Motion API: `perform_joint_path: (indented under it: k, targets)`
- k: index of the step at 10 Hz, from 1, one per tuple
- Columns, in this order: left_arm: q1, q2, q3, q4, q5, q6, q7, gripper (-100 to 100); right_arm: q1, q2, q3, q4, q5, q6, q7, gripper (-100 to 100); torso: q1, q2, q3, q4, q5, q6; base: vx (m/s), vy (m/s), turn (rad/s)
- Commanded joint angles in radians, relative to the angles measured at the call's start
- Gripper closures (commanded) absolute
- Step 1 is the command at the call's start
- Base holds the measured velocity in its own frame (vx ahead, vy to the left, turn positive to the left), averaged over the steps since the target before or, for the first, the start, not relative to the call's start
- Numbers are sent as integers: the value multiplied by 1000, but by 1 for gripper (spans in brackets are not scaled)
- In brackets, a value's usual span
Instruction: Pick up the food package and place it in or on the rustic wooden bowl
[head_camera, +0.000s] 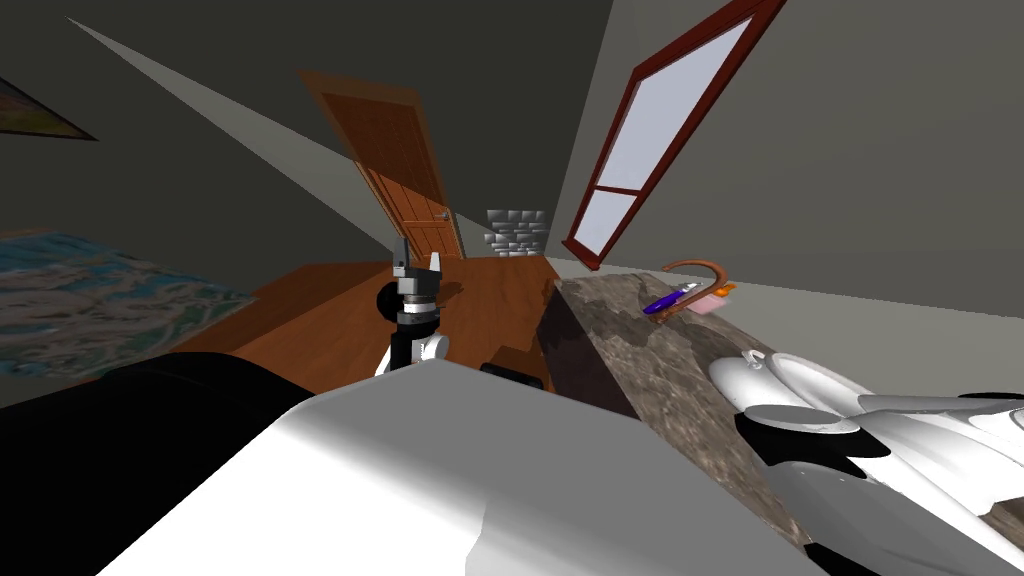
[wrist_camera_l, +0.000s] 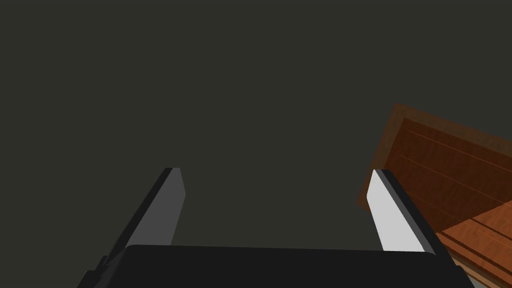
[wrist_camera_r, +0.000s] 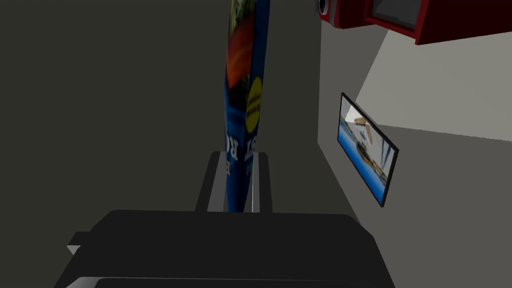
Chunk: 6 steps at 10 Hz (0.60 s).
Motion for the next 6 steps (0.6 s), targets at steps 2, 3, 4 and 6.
perform_joint_path:
  k: [2, 3, 4, 6]
  targets:
    - [0, 0, 0, 0, 0, 0, 0, 0, 10, -21, -15, 20, 15, 7, 42, 100, -4, 1, 1, 0, -1, 0, -162, -196, -13]
    - [0, 0, 0, 0, 0, 0, 0, 0, 14, -26, -20, 25, 19, 8, 54, 100, -5, 0, 0, 0, -2, 0, -108, -189, -13]
    - [0, 0, 0, 0, 0, 0, 0, 0, 18, -30, -24, 29, 22, 10, 65, 100, -5, -3, -2, -1, -2, 0, -115, -185, -6]
    - [0, 0, 0, 0, 0, 0, 0, 0, 32, -40, -37, 41, 31, 14, 95, 100, -8, -2, -1, -1, -2, 0, -157, -215, 1]
